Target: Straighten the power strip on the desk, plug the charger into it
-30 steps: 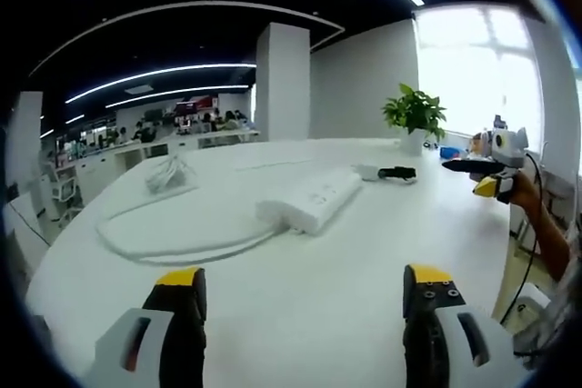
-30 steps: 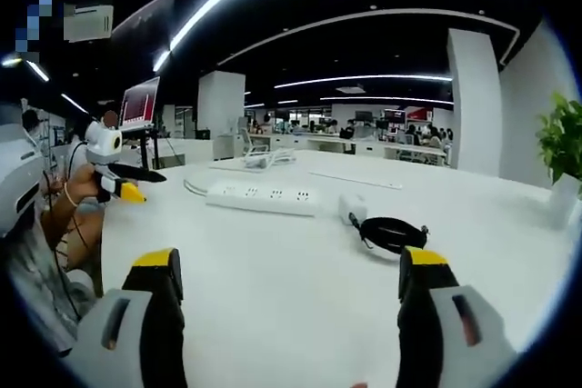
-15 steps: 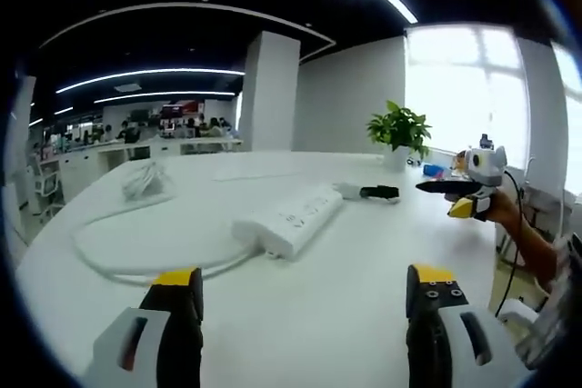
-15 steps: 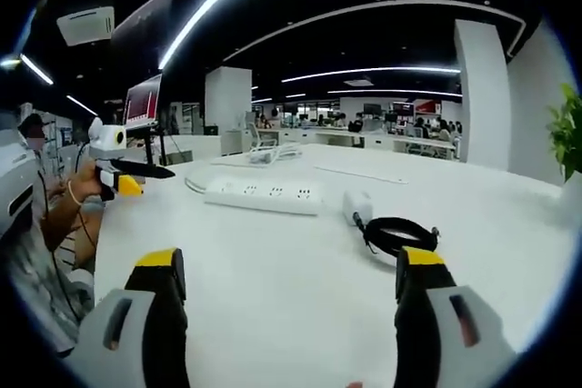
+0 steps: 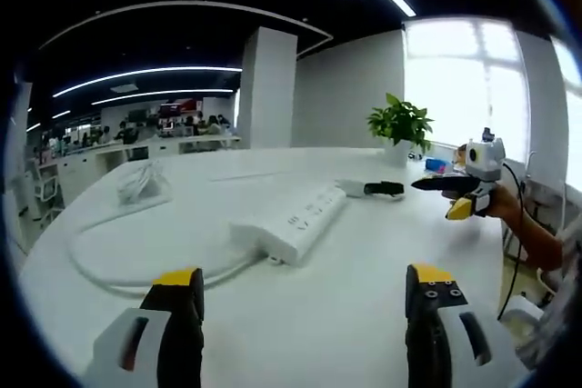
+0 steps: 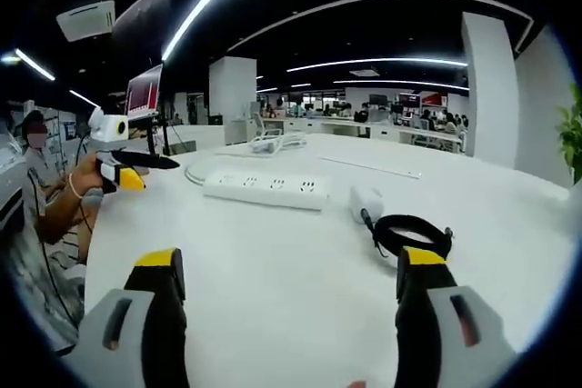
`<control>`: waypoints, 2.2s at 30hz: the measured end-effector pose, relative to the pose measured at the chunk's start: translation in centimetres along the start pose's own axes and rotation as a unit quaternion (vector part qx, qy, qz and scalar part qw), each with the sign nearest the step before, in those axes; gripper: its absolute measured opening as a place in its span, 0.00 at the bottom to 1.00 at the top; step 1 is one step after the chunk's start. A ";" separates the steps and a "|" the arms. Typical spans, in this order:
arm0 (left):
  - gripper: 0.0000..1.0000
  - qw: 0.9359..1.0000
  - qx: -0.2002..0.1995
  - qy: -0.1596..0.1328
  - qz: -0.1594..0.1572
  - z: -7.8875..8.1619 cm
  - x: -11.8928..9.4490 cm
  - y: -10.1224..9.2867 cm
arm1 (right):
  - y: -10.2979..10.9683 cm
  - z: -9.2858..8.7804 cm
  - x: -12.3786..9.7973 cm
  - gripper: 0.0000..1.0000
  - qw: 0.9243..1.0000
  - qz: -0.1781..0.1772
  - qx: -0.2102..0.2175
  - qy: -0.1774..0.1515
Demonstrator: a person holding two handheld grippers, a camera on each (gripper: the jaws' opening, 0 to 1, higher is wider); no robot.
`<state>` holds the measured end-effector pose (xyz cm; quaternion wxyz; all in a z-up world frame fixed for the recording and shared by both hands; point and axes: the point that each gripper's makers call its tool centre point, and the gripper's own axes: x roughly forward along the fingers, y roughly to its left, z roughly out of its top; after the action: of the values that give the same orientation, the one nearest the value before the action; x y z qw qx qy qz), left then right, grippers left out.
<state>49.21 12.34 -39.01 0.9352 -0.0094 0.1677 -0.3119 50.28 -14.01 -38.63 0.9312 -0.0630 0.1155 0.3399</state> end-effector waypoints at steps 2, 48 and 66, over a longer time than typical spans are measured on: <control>0.93 1.000 0.002 0.002 -0.001 0.1 0.3 0.0 | 0.2 0.3 0.6 0.96 1.000 0.009 -0.005 -0.001; 0.90 1.000 -0.005 0.013 0.004 0.8 4.4 1.3 | 0.8 -0.2 8.8 0.93 0.996 0.076 -0.004 0.040; 0.83 0.999 0.011 0.031 0.022 0.6 5.6 1.8 | 0.5 0.4 10.3 0.91 0.996 0.081 -0.007 0.047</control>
<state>54.61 10.47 -40.39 0.9361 0.0142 0.1938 -0.2932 57.65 -7.20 -40.93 0.8937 -0.0760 0.1619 0.4116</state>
